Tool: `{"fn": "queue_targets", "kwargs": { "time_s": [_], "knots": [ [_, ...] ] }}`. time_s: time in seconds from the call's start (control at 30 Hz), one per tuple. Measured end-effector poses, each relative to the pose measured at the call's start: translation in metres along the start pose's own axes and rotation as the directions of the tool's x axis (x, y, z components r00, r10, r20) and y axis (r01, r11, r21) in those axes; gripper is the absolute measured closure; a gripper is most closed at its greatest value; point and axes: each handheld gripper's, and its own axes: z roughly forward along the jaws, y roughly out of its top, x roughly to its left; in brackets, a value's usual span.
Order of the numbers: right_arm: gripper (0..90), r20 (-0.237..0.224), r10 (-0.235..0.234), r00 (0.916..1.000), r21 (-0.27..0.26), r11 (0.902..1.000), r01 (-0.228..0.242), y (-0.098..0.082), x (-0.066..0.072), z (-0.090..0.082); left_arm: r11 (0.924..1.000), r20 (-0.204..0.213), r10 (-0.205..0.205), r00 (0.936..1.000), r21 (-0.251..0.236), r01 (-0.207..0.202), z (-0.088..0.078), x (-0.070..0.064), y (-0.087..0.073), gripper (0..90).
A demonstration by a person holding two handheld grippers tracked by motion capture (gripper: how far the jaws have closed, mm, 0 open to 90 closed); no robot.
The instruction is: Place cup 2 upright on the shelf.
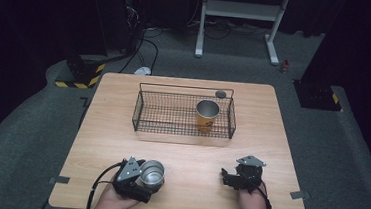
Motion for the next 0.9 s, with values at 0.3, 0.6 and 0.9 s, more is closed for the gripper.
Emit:
{"fn": "queue_targets", "kwargs": {
  "time_s": [0.3,0.6,0.9],
  "knots": [
    [9.2,0.000,0.000,1.0000,0.000,1.0000,0.000,0.0000,0.0000,0.0000,1.0000,-0.005,0.006,1.0000,0.005,-0.005,0.0011,-0.0009,-0.0005,0.5],
    [9.2,0.000,0.000,1.0000,0.000,1.0000,0.000,0.0000,0.0000,0.0000,1.0000,-0.010,0.005,0.9999,-0.001,-0.005,0.0015,0.0003,-0.0006,1.2],
    [9.2,0.000,0.000,1.0000,0.000,1.0000,0.000,0.0000,0.0000,0.0000,0.9995,-0.014,0.027,0.9995,-0.018,-0.027,0.0006,-0.0014,-0.0010,10.6]
  ]
}}
